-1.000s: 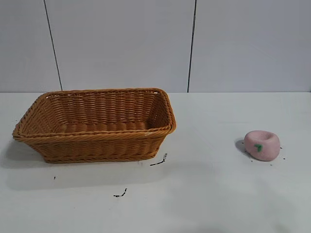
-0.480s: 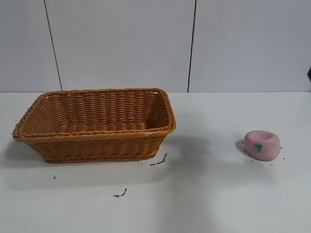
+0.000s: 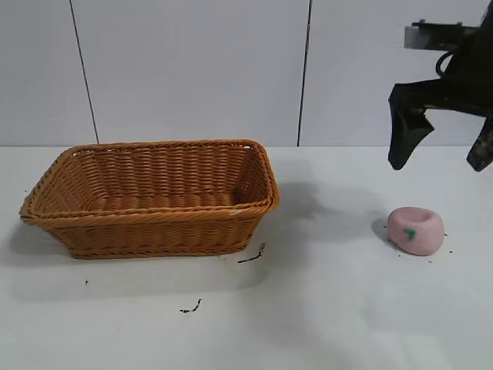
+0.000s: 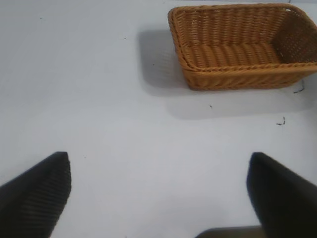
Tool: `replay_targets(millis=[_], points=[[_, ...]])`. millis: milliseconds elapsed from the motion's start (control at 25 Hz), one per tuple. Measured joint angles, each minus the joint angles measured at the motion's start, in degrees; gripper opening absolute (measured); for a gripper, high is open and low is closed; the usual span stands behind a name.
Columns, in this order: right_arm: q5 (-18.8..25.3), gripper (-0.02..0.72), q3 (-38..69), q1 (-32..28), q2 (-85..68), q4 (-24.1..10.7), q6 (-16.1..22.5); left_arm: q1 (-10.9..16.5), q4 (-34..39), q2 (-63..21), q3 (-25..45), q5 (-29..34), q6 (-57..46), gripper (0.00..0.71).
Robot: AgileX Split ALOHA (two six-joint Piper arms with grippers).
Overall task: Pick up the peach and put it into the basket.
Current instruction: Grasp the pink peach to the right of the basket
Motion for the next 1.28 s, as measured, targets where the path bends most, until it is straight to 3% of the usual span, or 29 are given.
replay_targets(millis=[440,640,720,920,1000,1120,1280], points=[[-7.92,0.695,0.0,0.0,7.41,-0.3,0.71,0.0,0.0,0.0,0.0,0.0,0.0,0.693],[-9.27,0.689,0.0,0.0,7.94,-0.3,0.82,0.0,0.0,0.0,0.0,0.0,0.0,0.693],[-9.38,0.608,0.0,0.0,7.94,-0.36,0.82,0.0,0.0,0.0,0.0,0.0,0.0,0.693],[-8.87,0.165,0.0,0.0,7.94,-0.47,0.87,0.0,0.0,0.0,0.0,0.0,0.0,0.693],[-8.87,0.034,-0.22,0.0,7.87,-0.5,0.87,0.0,0.0,0.0,0.0,0.0,0.0,0.693],[-8.24,-0.009,-0.48,0.0,7.31,-0.53,0.02,0.0,0.0,0.0,0.0,0.0,0.0,0.693],[-1.79,-0.009,-4.29,0.0,5.46,-0.77,-1.35,0.0,0.0,0.0,0.0,0.0,0.0,0.693]])
